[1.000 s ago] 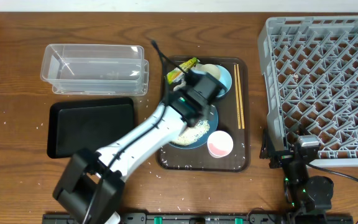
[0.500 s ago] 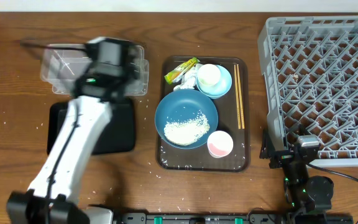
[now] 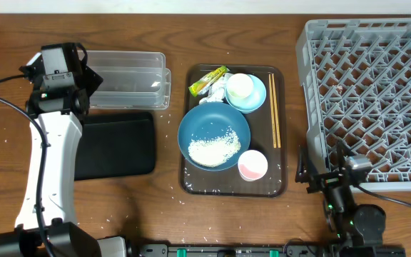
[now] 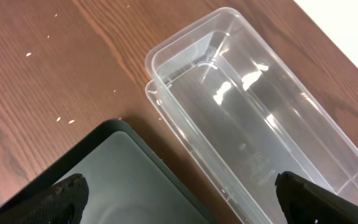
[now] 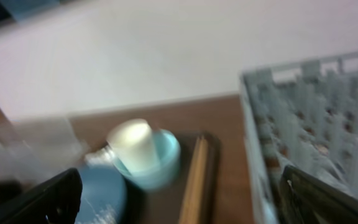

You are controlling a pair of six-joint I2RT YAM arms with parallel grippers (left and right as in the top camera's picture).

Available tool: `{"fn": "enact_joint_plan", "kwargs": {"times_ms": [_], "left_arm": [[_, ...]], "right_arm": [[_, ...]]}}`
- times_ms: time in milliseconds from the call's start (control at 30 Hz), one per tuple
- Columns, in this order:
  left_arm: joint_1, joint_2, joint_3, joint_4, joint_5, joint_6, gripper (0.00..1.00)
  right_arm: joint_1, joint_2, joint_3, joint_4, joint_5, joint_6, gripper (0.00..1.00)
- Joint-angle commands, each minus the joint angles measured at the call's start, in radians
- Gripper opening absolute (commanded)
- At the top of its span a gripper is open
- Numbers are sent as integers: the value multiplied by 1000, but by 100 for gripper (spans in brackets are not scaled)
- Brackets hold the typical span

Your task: Sort waste into correct bins and load items into the dishwasher rack

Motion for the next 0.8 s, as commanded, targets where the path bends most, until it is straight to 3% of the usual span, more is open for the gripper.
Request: {"fn": "enact_joint_plan", "kwargs": {"times_ms": [0, 233, 433, 600, 767], "left_arm": [[5, 10, -6, -3, 1, -10, 99], [5, 10, -6, -3, 2, -10, 99], [5, 10, -6, -3, 2, -10, 99], [5, 10, -6, -3, 2, -10, 99], [5, 10, -6, -3, 2, -10, 99]], "right_arm": [[-8, -3, -1, 97, -39, 191, 99], [-8, 4, 4, 467, 14, 249, 99], [-8, 155, 114, 439, 25, 191, 99], [-8, 473, 407, 254, -127, 2, 99], [13, 863, 850, -183, -249, -161, 99]]}}
